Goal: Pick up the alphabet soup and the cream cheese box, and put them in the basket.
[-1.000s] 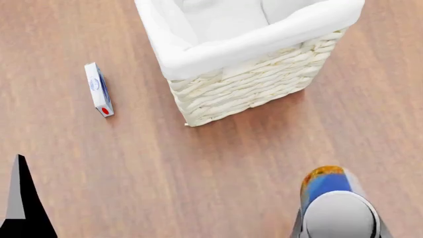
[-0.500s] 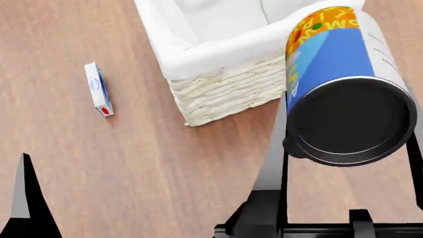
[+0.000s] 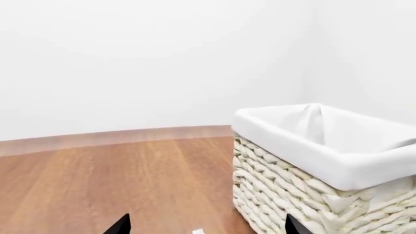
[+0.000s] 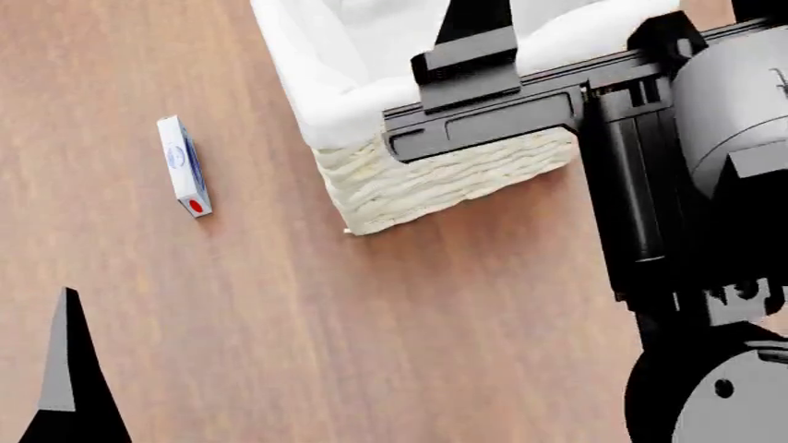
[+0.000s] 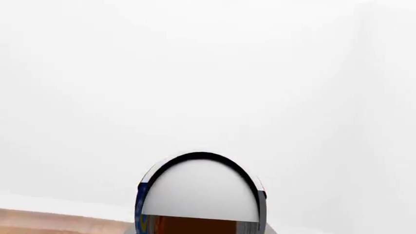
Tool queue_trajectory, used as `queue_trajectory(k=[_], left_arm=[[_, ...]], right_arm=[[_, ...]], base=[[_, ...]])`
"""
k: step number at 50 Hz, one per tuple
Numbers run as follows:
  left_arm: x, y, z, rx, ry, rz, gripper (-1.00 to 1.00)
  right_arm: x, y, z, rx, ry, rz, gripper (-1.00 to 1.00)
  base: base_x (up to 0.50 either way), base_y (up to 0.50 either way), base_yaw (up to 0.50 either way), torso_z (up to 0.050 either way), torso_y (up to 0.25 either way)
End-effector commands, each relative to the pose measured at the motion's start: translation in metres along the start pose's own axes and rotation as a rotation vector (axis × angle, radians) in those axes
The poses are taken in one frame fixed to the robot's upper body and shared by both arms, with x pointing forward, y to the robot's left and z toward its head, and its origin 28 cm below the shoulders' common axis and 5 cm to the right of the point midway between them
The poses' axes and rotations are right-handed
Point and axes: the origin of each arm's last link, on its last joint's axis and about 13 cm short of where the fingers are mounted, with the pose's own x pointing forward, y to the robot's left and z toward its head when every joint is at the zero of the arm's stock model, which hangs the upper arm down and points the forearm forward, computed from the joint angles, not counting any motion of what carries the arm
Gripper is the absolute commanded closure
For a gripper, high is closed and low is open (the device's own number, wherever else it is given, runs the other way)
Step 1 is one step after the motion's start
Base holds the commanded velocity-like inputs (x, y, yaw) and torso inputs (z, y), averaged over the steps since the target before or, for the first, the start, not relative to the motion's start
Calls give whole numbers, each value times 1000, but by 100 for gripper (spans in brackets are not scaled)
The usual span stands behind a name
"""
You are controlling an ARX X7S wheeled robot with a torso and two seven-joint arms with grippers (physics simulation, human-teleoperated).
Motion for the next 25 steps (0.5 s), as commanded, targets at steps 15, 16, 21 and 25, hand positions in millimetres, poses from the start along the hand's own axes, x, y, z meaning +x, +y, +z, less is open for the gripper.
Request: queue_trajectory(k=[15, 16, 21, 25], left_arm=[[-2, -1, 4, -16, -9, -9, -100], [-2, 0, 3, -17, -8, -8, -100], [-1, -1, 1, -17, -4, -10, -100], [0, -1, 1, -20, -6, -7, -100]], right_arm=[[66, -6, -23, 268, 415, 169, 100], [67, -5, -26, 300, 480, 182, 100], [68, -5, -34, 380, 590, 125, 100], [69, -7, -41, 320, 658, 175, 100]], base=[[0, 0, 0, 0, 0], [0, 0, 0, 0, 0], [0, 0, 0, 0, 0], [0, 0, 0, 0, 0]])
